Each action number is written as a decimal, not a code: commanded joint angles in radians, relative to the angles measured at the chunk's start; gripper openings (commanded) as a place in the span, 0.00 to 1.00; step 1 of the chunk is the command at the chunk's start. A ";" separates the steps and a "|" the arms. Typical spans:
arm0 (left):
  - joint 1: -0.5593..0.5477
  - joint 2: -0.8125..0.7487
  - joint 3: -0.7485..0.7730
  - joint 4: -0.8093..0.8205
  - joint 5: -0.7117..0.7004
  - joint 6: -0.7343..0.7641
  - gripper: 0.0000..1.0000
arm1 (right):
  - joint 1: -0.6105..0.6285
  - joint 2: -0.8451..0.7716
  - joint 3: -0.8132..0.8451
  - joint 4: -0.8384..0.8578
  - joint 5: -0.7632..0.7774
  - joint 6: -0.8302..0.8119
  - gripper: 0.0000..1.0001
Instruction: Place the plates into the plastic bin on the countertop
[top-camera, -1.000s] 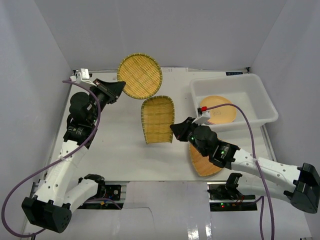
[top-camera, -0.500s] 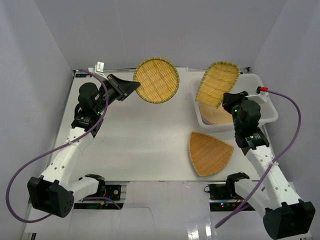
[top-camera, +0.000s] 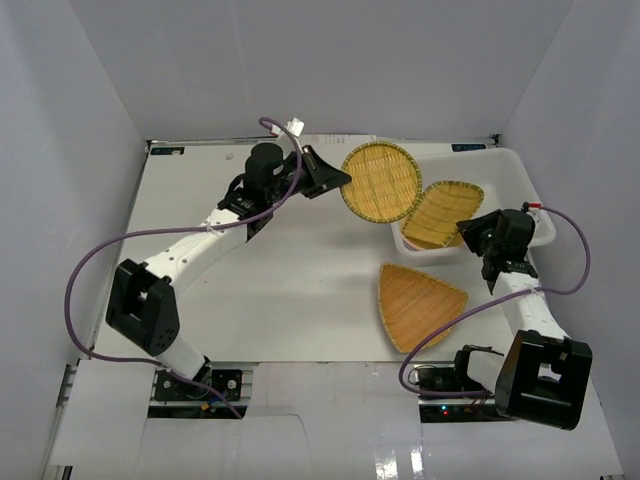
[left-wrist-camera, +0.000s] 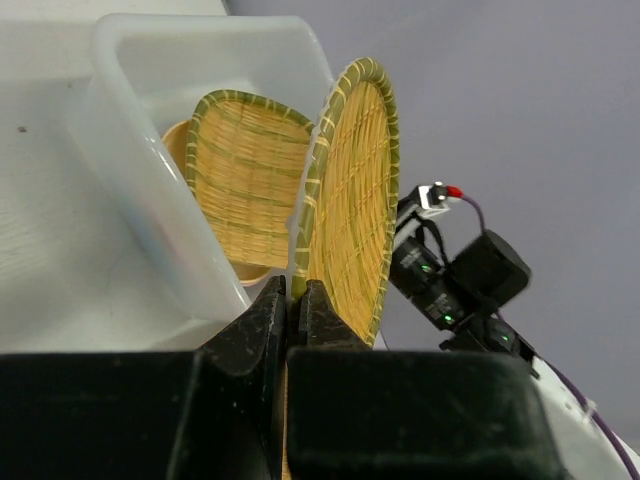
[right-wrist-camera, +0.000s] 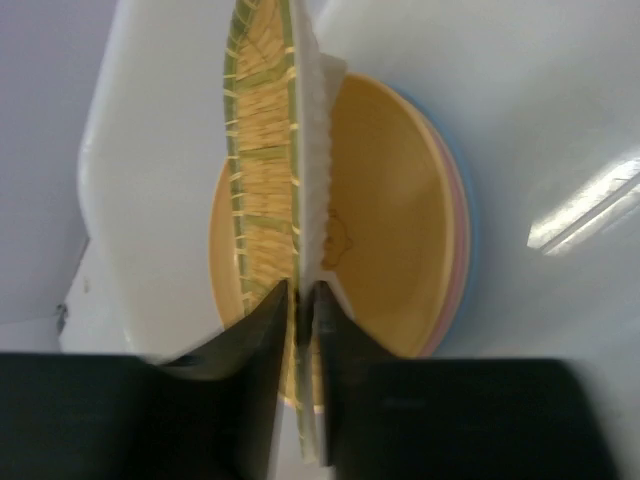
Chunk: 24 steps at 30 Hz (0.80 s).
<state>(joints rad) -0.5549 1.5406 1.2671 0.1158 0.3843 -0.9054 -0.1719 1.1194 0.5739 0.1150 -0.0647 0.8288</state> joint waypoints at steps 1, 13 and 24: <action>-0.016 0.054 0.080 0.036 -0.080 0.031 0.00 | -0.003 -0.019 0.024 0.103 -0.096 0.006 0.39; -0.175 0.426 0.441 -0.100 -0.157 0.072 0.00 | -0.005 -0.158 0.306 -0.145 0.020 -0.076 1.00; -0.247 0.817 0.910 -0.306 -0.170 0.057 0.20 | -0.003 -0.262 0.416 -0.193 -0.098 -0.126 0.82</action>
<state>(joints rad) -0.8120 2.3646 2.1098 -0.1463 0.2199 -0.8291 -0.1707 0.8734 0.9764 -0.0479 -0.1154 0.7380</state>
